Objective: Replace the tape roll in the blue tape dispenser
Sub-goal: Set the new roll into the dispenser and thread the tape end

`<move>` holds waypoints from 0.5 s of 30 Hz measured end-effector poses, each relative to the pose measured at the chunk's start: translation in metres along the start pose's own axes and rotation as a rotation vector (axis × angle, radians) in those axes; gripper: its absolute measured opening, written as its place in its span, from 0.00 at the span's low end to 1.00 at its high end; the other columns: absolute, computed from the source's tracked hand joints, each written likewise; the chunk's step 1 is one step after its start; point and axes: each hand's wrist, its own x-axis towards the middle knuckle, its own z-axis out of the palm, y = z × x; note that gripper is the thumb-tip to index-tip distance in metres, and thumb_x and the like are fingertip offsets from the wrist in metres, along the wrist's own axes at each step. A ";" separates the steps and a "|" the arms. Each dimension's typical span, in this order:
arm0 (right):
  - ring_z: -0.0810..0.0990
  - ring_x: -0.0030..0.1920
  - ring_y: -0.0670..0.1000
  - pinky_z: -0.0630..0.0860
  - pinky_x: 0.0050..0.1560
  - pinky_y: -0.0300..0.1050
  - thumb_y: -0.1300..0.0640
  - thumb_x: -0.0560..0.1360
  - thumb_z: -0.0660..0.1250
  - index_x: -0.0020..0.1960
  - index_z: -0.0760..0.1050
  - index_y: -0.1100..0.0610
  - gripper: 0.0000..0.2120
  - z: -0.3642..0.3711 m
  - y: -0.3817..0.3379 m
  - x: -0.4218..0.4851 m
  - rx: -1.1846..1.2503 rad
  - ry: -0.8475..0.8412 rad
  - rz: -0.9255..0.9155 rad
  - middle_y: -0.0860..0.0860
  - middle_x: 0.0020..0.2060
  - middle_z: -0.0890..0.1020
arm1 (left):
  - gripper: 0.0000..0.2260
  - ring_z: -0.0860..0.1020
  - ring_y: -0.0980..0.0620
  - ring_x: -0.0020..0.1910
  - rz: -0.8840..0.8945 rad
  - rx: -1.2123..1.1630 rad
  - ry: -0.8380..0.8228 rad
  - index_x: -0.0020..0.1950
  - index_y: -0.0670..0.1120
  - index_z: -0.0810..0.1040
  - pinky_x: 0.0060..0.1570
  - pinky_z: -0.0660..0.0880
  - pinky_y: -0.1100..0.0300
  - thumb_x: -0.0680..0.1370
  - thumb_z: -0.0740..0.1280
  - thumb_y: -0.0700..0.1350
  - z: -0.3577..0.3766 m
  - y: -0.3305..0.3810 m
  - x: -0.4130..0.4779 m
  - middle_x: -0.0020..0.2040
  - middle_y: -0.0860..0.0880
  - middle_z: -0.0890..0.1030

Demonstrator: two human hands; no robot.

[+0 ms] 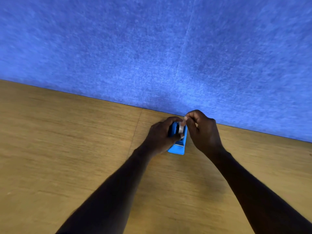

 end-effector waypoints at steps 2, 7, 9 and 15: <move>0.75 0.28 0.38 0.66 0.27 0.30 0.57 0.79 0.63 0.46 0.77 0.56 0.06 0.000 -0.001 -0.002 0.010 0.004 0.003 0.48 0.36 0.83 | 0.18 0.80 0.52 0.51 0.005 -0.003 0.013 0.63 0.55 0.73 0.56 0.76 0.47 0.74 0.72 0.51 0.001 -0.001 0.000 0.51 0.54 0.82; 0.76 0.29 0.36 0.66 0.28 0.28 0.59 0.79 0.64 0.47 0.77 0.57 0.05 -0.003 -0.004 -0.010 0.021 0.011 -0.002 0.48 0.39 0.85 | 0.22 0.80 0.51 0.54 -0.027 -0.054 0.005 0.65 0.53 0.73 0.57 0.77 0.46 0.73 0.73 0.53 0.002 -0.003 0.000 0.54 0.52 0.81; 0.76 0.30 0.35 0.64 0.30 0.29 0.58 0.79 0.65 0.47 0.77 0.56 0.04 -0.004 -0.005 -0.014 -0.001 0.017 -0.009 0.48 0.40 0.86 | 0.25 0.79 0.49 0.59 -0.081 -0.138 -0.024 0.69 0.53 0.71 0.60 0.76 0.45 0.72 0.69 0.53 0.000 -0.005 -0.001 0.60 0.49 0.80; 0.82 0.40 0.44 0.74 0.38 0.37 0.59 0.79 0.66 0.48 0.80 0.58 0.04 -0.003 -0.005 -0.029 -0.020 0.025 -0.051 0.49 0.41 0.85 | 0.24 0.78 0.47 0.59 -0.076 -0.205 0.018 0.68 0.46 0.75 0.61 0.74 0.45 0.73 0.57 0.45 0.000 -0.005 -0.003 0.61 0.43 0.80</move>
